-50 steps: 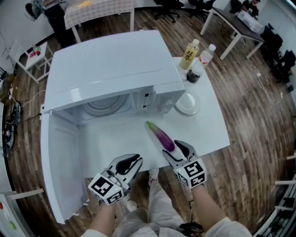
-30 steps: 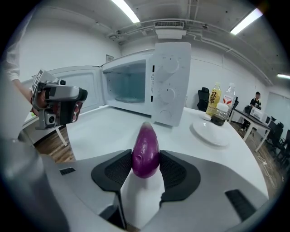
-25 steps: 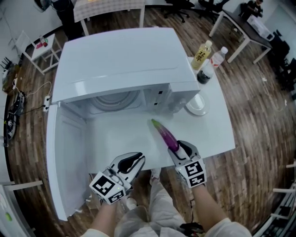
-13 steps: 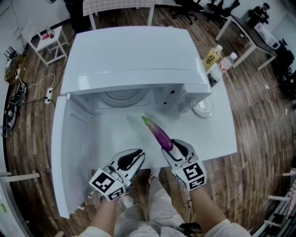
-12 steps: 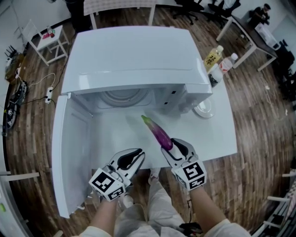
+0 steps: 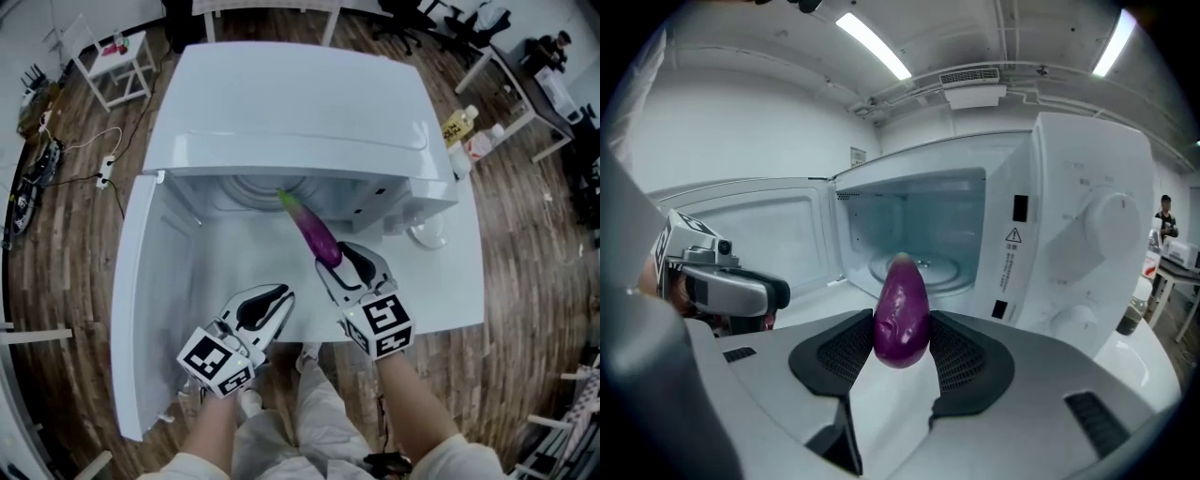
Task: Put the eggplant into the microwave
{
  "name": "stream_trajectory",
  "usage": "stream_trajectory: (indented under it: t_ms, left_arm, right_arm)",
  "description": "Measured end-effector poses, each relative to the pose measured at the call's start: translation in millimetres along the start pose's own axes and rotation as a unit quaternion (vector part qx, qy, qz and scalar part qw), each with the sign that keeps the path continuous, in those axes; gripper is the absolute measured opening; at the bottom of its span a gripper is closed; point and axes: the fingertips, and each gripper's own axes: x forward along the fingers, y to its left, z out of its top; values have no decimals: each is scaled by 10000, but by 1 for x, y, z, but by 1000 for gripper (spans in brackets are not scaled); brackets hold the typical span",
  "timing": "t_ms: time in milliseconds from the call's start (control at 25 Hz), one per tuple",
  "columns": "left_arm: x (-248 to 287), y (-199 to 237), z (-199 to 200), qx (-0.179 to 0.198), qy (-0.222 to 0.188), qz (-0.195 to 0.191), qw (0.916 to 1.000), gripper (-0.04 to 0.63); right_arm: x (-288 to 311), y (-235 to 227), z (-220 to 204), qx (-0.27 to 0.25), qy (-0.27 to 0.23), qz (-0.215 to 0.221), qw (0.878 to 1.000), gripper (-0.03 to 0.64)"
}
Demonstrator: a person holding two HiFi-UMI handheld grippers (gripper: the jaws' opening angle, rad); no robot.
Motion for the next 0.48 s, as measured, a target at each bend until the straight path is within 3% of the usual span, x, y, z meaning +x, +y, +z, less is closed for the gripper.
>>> stream_trajectory:
  t_ms: [480]
  left_arm:
    - [5,28,12,99,-107,477,9988,51]
  right_arm:
    - [59,-4,28,79,-5,11,10000,209]
